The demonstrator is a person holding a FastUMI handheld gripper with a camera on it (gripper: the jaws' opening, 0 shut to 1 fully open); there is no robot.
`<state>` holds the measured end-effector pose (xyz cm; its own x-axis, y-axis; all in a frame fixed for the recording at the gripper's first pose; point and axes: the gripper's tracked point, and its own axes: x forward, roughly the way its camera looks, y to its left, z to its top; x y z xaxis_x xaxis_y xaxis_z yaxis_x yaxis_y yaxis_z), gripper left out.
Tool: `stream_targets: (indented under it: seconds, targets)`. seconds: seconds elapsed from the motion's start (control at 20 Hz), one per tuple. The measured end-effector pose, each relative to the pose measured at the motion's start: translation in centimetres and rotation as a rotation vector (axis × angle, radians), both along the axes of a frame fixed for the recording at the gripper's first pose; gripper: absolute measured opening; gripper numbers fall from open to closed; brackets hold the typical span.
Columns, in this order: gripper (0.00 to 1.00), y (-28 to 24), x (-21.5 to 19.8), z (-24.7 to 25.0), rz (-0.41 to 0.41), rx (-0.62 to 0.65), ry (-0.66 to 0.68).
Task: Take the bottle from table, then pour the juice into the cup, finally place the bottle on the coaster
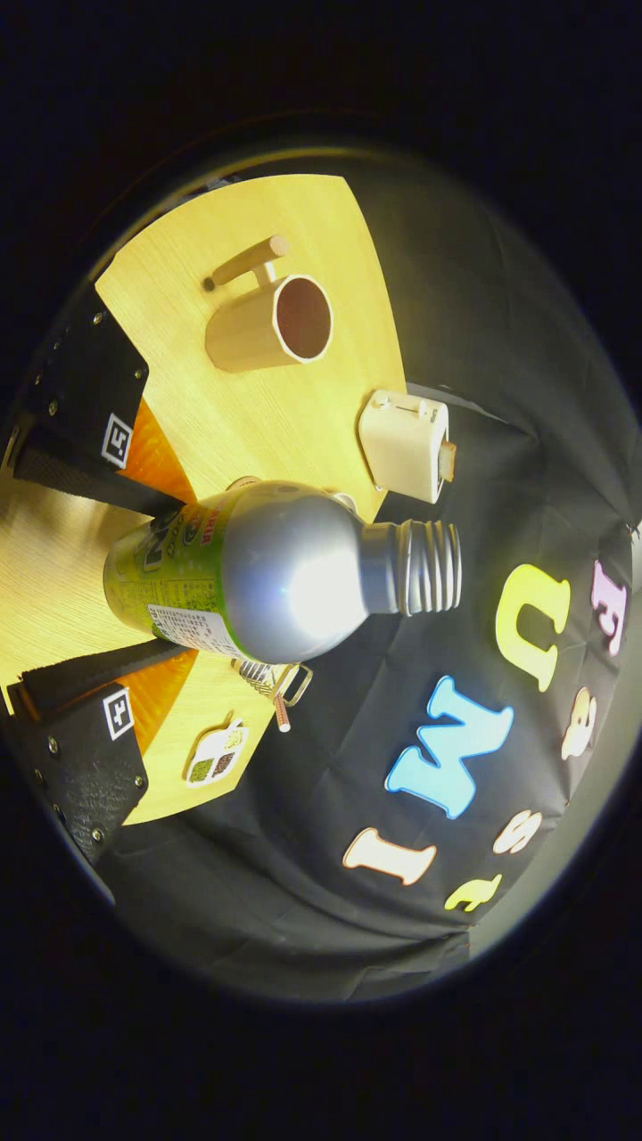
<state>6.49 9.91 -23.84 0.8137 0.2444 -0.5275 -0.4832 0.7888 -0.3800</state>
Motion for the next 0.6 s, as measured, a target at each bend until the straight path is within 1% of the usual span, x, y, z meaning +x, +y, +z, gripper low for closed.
stream_targets:
  seconds: [0.25,0.6]
  targets:
    - [0.75,1.7,-0.5,-0.6,0.075,-0.083,0.002]
    - [0.75,3.6,-1.3,-1.8,0.146,-0.183,0.003]
